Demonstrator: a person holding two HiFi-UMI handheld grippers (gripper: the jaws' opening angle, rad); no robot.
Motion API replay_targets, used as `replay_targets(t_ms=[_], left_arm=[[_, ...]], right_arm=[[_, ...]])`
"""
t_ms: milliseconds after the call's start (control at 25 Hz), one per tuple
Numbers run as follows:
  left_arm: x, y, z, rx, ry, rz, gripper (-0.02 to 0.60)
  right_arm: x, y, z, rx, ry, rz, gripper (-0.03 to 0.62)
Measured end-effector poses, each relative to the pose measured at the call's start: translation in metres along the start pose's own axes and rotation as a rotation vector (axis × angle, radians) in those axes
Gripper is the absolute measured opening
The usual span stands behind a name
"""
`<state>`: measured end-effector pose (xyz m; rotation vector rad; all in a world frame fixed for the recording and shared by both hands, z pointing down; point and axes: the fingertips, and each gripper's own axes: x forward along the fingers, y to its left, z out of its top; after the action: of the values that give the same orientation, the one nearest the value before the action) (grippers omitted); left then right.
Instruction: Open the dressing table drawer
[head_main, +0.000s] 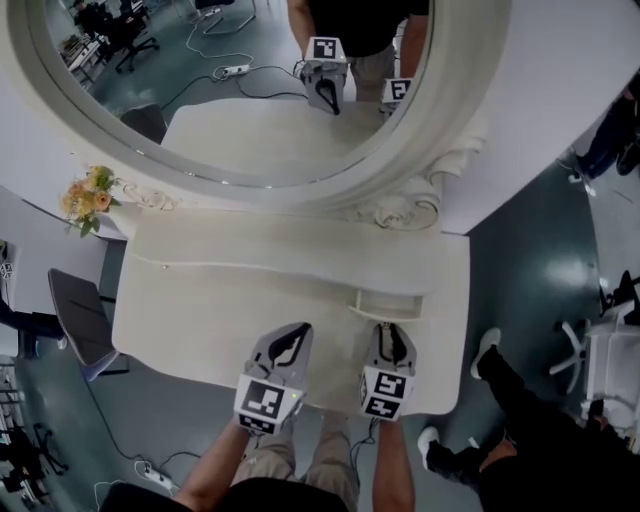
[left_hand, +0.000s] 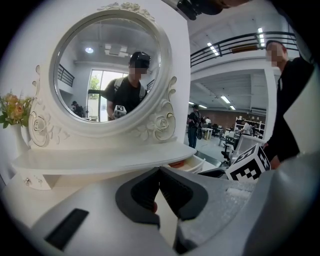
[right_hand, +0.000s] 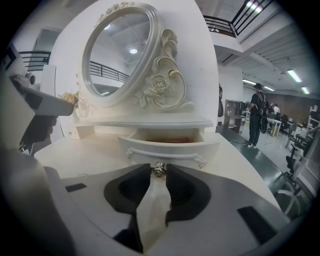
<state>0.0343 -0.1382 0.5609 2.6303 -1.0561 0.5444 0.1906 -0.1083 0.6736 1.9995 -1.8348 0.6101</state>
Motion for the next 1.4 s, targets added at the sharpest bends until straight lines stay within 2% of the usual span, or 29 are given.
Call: replay_targets(t_ms=[120,280,440,640,920,1400], left_arm=[[0.000,0.000,-0.001,0.005,0.003,-0.008,0.002],[-0.003,-0.002,-0.007,-0.027,0.036,-0.016,0.002],[-0.003,-0.001,-0.003,0.001,0.018,-0.022,0.002],[0.000,-0.004,-0.001,0.002,0.017,-0.035,0.002],[0.000,-0.006,-0.003,-0.015,0.039,-0.042,0.002],[0.002,-0.006,0.002,-0.001,0.024,-0.051,0.002]], right_arm=[[-0.001,0.001,-0.001,0.010,0.003,-0.003,0.098],[-0.005,0.001,-0.005,0.017,0.019,-0.009,0.098],[-0.009,0.002,-0.008,0.015,0.020,-0.013,0.098],[-0.010,0.002,-0.007,0.005,0.001,-0.011,0.098],[-0.015,0.004,-0.007,0.019,0.027,-0.010,0.098],[-0.015,0.004,-0.008,0.021,0.029,-0.017,0.099]])
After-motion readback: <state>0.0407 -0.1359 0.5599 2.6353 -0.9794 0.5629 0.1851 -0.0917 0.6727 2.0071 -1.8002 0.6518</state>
